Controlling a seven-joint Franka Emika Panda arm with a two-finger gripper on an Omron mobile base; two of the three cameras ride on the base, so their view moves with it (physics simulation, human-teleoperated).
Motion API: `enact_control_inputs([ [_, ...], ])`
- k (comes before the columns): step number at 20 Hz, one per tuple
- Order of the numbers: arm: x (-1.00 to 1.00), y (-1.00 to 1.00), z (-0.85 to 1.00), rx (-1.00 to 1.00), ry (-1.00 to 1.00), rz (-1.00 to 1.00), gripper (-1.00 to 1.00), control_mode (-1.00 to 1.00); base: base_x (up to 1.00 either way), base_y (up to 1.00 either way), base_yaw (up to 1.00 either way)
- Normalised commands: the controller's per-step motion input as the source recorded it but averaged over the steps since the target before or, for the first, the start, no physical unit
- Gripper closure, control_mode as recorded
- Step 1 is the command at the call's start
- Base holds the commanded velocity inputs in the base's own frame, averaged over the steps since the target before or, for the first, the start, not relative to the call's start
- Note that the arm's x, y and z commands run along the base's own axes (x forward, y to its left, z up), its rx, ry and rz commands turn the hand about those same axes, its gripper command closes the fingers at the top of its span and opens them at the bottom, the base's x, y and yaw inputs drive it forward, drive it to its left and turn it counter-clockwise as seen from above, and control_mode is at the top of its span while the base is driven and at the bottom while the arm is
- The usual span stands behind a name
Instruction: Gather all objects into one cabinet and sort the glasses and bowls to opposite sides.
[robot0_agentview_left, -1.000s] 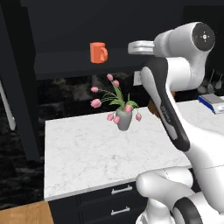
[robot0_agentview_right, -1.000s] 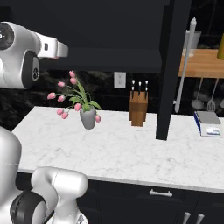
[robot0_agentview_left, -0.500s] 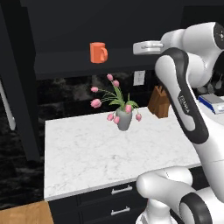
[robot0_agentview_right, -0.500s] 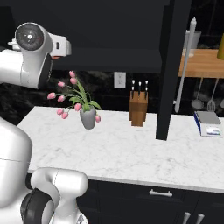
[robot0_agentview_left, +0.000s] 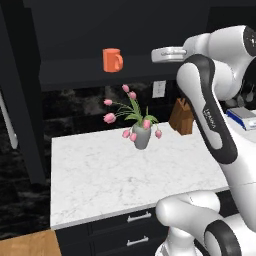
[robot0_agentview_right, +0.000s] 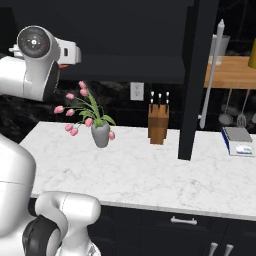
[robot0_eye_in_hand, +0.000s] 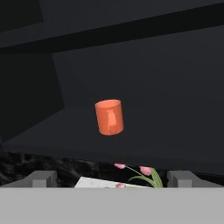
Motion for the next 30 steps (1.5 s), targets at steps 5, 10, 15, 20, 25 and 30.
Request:
enact_control_inputs([
  [5,0.03,0.31,0.0,0.0,0.0,0.0,-1.0,-1.0,0.0,0.0,0.0],
  [10,0.17,0.3,0.0,0.0,0.0,0.0,-1.0,-1.0,0.0,0.0,0.0],
  [15,0.49,0.0,0.0,0.0,0.0,-0.03,-1.0,-1.0,0.0,0.0,0.0],
  [20,0.43,-0.21,0.0,0.01,0.0,-0.04,-1.0,-1.0,0.0,0.0,0.0],
  [25,0.33,-0.02,-0.01,0.0,0.0,0.0,-1.0,-1.0,0.0,0.0,0.0],
  [30,0.44,0.04,-0.09,0.0,0.0,0.0,-1.0,-1.0,0.0,0.0,0.0],
])
